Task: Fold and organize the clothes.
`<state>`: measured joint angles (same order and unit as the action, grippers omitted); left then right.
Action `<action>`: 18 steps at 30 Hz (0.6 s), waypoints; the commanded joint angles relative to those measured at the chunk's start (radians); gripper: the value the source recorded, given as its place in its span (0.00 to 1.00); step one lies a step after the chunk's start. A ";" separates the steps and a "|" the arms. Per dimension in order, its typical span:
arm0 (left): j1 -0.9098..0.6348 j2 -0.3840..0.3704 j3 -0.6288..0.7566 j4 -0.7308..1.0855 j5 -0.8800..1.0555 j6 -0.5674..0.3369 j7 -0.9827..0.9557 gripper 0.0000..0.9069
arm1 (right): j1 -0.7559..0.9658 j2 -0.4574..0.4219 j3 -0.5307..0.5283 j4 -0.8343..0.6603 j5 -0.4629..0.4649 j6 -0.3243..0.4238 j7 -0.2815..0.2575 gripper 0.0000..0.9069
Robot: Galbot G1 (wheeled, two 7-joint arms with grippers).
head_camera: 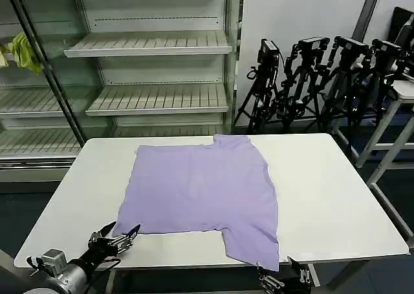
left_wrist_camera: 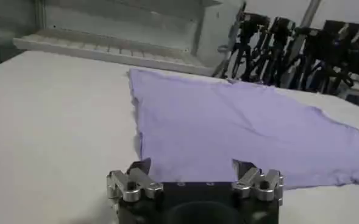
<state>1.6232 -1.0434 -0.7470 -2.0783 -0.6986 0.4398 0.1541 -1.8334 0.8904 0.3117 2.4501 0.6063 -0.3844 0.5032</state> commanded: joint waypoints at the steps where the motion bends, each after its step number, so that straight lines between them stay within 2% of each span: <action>1: -0.001 0.001 0.001 0.039 0.037 -0.008 0.008 1.00 | 0.000 0.000 -0.003 -0.004 -0.002 -0.001 -0.001 1.00; 16: 0.009 -0.002 -0.003 0.045 0.053 -0.013 0.026 1.00 | 0.021 0.001 -0.019 -0.035 -0.006 -0.002 -0.004 1.00; 18: 0.012 -0.002 -0.003 0.040 0.057 -0.015 0.029 0.92 | 0.020 0.001 -0.018 -0.035 -0.005 -0.002 -0.006 1.00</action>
<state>1.6302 -1.0450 -0.7500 -2.0394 -0.6539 0.4248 0.1793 -1.8157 0.8910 0.2940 2.4199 0.6012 -0.3865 0.4979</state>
